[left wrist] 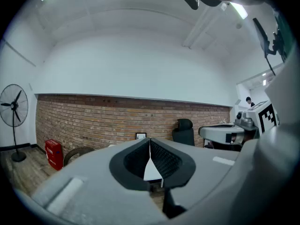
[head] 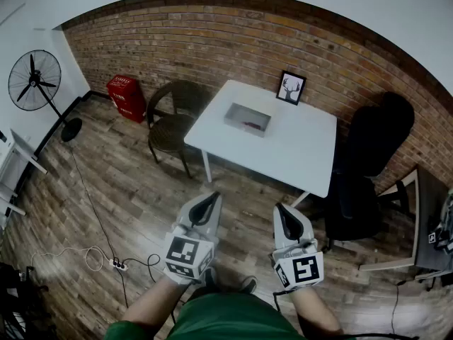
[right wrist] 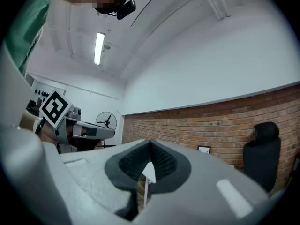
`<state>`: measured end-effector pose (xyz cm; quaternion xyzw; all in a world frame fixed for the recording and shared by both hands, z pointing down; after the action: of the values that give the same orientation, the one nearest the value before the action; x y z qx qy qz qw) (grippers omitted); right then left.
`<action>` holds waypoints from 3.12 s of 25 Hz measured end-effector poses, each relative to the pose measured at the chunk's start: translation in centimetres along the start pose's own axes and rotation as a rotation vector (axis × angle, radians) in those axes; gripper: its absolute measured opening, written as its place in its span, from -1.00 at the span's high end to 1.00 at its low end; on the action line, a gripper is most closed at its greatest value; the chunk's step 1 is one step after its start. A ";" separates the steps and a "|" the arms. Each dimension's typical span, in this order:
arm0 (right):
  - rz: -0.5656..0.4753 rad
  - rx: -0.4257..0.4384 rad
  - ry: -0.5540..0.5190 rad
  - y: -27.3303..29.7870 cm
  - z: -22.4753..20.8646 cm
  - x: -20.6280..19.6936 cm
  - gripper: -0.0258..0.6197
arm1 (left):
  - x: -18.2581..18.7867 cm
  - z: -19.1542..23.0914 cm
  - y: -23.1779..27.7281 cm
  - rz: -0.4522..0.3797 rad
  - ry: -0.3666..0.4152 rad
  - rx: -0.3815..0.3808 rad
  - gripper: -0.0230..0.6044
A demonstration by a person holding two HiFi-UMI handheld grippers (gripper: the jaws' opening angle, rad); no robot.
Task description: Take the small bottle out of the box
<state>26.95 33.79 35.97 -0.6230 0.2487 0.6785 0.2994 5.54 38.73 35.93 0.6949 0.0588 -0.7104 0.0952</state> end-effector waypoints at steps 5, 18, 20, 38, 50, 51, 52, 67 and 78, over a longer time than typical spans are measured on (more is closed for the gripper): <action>0.005 -0.028 -0.009 1.0 1.9 0.5 0.91 | 0.6 3.4 -1.1 -0.025 -0.008 0.005 0.89; -0.033 -0.132 -0.009 5.8 4.0 4.0 0.91 | 4.1 14.8 -4.1 -0.141 0.014 0.041 0.89; -0.016 -0.131 -0.014 6.5 4.5 4.0 0.91 | 4.0 16.1 -4.4 -0.141 0.003 0.050 0.89; -0.010 -0.141 0.089 16.6 -1.4 0.5 0.91 | 2.7 23.5 1.0 -0.083 -0.028 0.163 0.89; 0.007 -0.078 0.126 24.8 -11.0 -1.8 0.91 | 3.8 23.8 13.5 -0.049 -0.025 0.184 0.89; 0.011 -0.074 0.134 25.2 -11.9 -2.1 0.91 | 4.0 23.6 14.3 -0.043 -0.021 0.188 0.89; 0.015 -0.070 0.143 25.7 -12.8 -2.4 0.91 | 4.2 23.4 15.2 -0.038 -0.016 0.192 0.89; 0.069 -0.074 0.197 29.5 -19.5 -5.8 0.91 | 3.8 22.4 25.0 0.043 0.019 0.118 0.89; 0.187 -0.084 0.064 37.5 -20.6 -7.4 0.91 | 0.7 29.1 33.8 0.067 0.000 -0.019 0.88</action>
<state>14.78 -7.72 39.93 -0.6303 0.2864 0.6932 0.2003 -15.53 -0.53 37.70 0.6954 0.0422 -0.7063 0.1255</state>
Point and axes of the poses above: the fingertips, and each gripper's own axes: y forward along the fingers, z to its left, x out of its top, the point moved 8 cm from there along -y, backward along the fingers, and after that the axes turned 3 degrees about -x, right-handed, at the moved point
